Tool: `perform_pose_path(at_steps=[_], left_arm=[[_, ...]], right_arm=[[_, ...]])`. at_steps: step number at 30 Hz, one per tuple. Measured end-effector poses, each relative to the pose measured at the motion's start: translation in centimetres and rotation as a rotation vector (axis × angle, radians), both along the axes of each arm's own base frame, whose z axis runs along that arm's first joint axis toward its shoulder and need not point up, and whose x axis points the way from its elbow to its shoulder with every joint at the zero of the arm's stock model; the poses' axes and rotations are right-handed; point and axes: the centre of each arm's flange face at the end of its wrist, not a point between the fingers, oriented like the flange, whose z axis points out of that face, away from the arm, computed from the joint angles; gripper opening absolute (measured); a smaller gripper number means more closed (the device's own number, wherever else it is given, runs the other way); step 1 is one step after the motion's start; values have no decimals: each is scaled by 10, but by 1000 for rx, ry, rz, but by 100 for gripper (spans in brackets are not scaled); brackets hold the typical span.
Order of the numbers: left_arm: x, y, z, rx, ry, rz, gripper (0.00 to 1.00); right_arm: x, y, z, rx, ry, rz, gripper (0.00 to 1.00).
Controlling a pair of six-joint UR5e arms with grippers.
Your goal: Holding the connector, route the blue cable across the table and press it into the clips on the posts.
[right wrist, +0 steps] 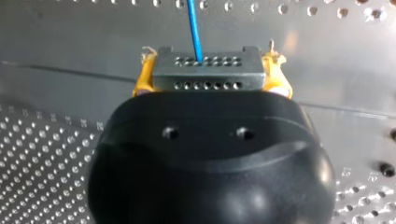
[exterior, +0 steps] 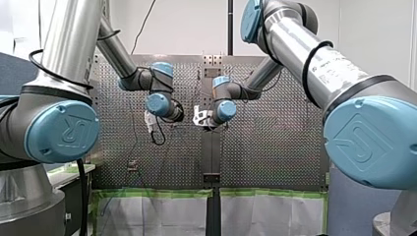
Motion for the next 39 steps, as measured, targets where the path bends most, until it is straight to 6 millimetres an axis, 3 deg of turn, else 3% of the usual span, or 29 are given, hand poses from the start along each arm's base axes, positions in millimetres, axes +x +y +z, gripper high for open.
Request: perform_pose_path(at_steps=[19,33,39], left_arm=[[52,-22,-22,8,18,-5,100],[77,-21,-72,26,71,44,100],[90,-24,-72,25,51,60,100]], right_arm=[[-8,-9,0,2,6,-12,0],[-12,-13,-1,3,7,-20,0],[-12,-13,-1,3,6,-20,0]])
